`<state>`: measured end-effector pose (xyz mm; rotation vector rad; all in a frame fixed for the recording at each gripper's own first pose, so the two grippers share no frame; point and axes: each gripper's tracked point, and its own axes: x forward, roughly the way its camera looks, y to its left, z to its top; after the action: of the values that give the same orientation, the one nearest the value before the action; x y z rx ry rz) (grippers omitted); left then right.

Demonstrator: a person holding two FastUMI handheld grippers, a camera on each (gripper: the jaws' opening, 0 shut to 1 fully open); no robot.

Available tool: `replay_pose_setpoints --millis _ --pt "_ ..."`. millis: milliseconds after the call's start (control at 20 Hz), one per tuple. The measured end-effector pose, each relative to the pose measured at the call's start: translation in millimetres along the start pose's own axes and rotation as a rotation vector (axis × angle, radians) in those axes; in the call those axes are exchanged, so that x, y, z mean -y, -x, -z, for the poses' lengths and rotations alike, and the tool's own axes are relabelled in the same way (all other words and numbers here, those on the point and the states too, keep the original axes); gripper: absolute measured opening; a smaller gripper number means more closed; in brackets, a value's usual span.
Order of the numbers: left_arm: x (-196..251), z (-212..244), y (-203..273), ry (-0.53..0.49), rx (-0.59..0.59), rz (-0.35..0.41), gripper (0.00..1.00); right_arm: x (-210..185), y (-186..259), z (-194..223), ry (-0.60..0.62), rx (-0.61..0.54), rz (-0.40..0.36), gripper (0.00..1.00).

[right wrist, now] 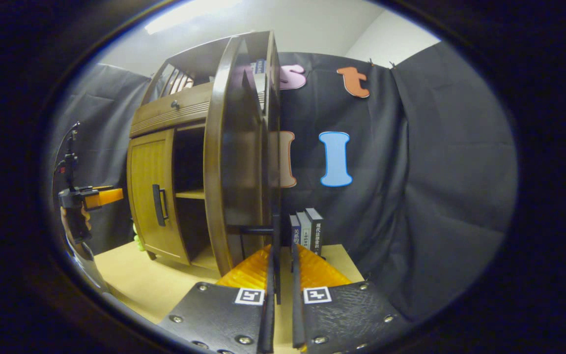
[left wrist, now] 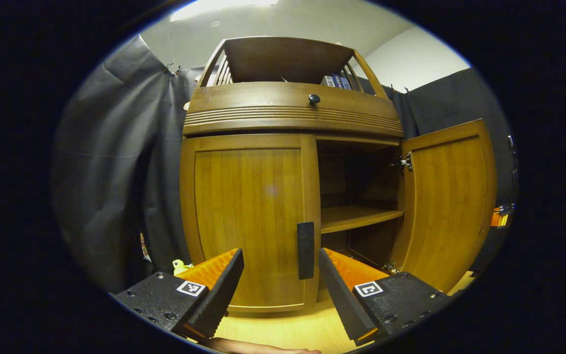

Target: Open the right door of the double-door shoe cabinet with the right hand, and open the left door with the left hand.

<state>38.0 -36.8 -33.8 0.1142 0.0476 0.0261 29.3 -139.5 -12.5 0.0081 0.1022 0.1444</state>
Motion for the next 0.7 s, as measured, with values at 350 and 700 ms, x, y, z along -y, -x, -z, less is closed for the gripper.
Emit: replay_pose_setpoints --millis 350,700 --pt "19 25 -39 -0.015 -0.017 -0.016 0.89 31 17 4 -0.021 0.018 0.1 0.77" --pt "22 56 -85 0.024 -0.036 -0.01 0.9 18 52 5 0.096 0.019 0.182 0.98"
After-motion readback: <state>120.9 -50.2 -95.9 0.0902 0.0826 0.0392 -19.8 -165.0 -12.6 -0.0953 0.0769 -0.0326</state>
